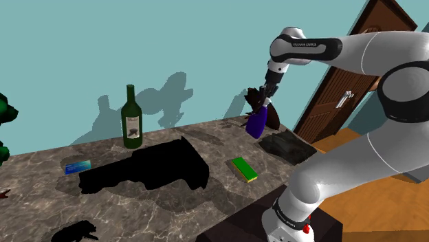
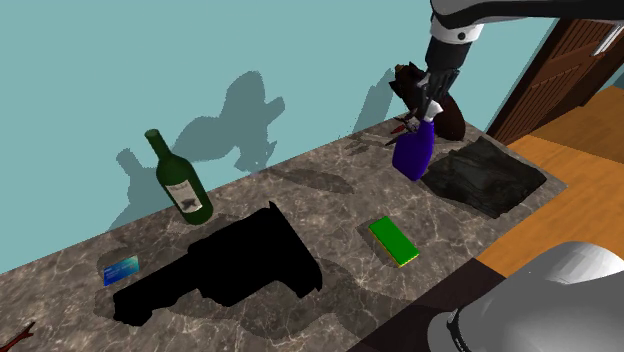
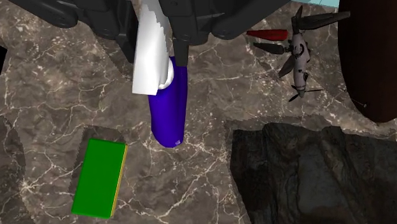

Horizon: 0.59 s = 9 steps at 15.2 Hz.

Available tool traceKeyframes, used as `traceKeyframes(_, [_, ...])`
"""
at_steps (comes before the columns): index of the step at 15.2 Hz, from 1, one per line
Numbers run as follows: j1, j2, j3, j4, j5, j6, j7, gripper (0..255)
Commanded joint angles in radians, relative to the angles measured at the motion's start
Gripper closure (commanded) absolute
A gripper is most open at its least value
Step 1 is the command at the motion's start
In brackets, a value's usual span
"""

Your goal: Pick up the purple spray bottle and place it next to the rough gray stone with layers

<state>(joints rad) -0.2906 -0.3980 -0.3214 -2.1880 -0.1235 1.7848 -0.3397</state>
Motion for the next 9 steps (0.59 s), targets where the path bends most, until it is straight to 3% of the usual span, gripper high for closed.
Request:
traceKeyframes(1, [-0.001,0.001,-0.002,-0.026,-0.001,0.028,0.001,255])
traceKeyframes(9, [-0.004,0.016,-0.013,-0.121,-0.005,0.137,0.000,255])
